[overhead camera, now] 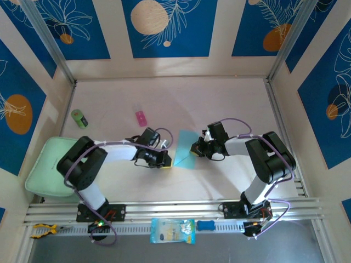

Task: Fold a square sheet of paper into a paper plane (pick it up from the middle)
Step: Fold the triangle a second time at the center of the table.

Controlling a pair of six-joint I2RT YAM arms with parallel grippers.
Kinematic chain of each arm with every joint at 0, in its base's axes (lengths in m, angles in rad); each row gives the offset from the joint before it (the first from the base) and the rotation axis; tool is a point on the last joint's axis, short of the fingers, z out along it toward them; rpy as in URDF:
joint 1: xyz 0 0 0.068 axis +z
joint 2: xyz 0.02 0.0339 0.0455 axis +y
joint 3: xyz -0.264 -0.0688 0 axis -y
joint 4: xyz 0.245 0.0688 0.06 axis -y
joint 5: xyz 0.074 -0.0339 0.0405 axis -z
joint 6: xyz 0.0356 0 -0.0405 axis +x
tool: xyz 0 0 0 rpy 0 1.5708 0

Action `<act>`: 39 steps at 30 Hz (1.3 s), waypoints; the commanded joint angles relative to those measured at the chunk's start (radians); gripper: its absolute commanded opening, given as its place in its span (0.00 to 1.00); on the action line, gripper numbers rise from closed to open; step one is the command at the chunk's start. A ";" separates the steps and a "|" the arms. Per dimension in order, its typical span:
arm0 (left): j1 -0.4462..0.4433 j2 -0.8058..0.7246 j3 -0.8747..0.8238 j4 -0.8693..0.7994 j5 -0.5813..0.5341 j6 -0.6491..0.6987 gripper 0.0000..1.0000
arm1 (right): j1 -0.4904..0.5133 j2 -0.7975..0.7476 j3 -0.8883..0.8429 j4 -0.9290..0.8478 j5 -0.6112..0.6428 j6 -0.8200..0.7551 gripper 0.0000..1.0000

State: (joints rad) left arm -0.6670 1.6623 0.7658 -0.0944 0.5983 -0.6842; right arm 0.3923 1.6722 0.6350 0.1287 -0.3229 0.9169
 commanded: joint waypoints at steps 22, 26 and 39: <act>-0.014 0.229 0.175 -0.038 -0.006 0.048 0.07 | -0.007 0.032 0.029 -0.124 0.032 -0.039 0.00; -0.022 0.249 0.146 -0.077 -0.040 0.069 0.03 | -0.010 0.006 0.075 -0.177 0.018 -0.081 0.00; -0.024 0.236 0.125 -0.101 -0.083 0.070 0.00 | 0.145 -0.033 0.052 -0.069 -0.004 0.004 0.00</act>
State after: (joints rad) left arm -0.6811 1.8656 0.9222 -0.0601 0.6247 -0.6453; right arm 0.5106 1.6417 0.7036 0.0242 -0.3180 0.8841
